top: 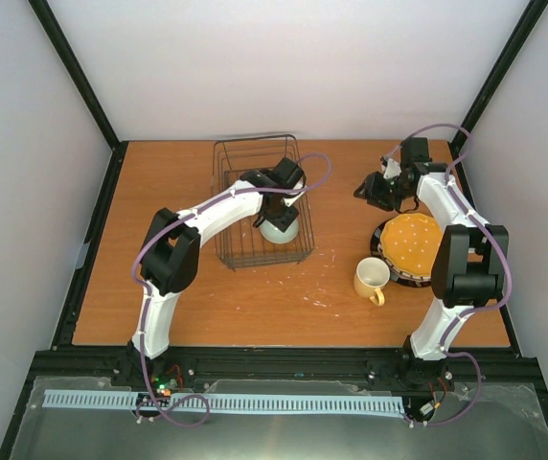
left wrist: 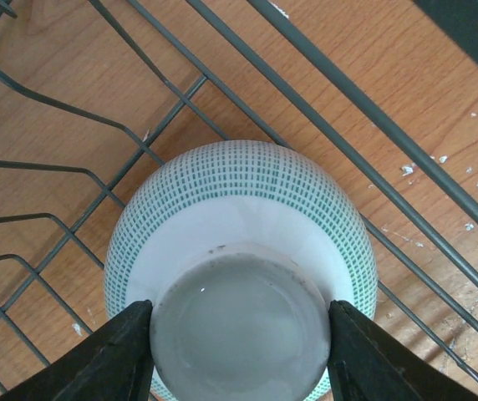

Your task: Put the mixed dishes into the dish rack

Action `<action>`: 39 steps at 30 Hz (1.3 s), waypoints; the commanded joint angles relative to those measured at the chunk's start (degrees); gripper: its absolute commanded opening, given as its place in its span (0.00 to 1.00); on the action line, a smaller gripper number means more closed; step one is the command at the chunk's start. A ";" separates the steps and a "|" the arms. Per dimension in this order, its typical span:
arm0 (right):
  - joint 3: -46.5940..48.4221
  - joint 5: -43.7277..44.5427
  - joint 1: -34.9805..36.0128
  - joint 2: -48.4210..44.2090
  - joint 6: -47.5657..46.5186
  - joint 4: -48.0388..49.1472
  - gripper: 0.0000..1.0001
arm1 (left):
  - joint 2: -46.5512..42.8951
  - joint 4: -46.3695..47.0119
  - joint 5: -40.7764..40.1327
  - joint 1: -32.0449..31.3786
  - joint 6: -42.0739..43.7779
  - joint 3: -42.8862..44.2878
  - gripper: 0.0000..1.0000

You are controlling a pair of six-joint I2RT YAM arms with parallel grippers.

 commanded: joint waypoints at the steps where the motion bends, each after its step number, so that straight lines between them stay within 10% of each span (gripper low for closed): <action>1: -0.98 -0.86 -0.58 -2.11 -0.93 -0.30 0.48 | 0.57 -0.53 2.06 -0.48 -1.13 -1.37 0.56; 14: -1.77 -0.60 -0.69 -2.10 -0.96 -0.15 0.48 | 1.26 0.19 -1.62 -0.51 -0.30 -2.72 0.68; 20: -1.56 -0.71 -0.68 -1.84 -0.71 -0.13 0.48 | -0.17 0.66 -3.91 -0.50 -0.93 -1.71 0.99; 39: 2.39 7.23 -0.69 -6.07 -0.60 -2.86 0.48 | -8.22 0.13 -7.70 0.15 -1.50 14.73 1.00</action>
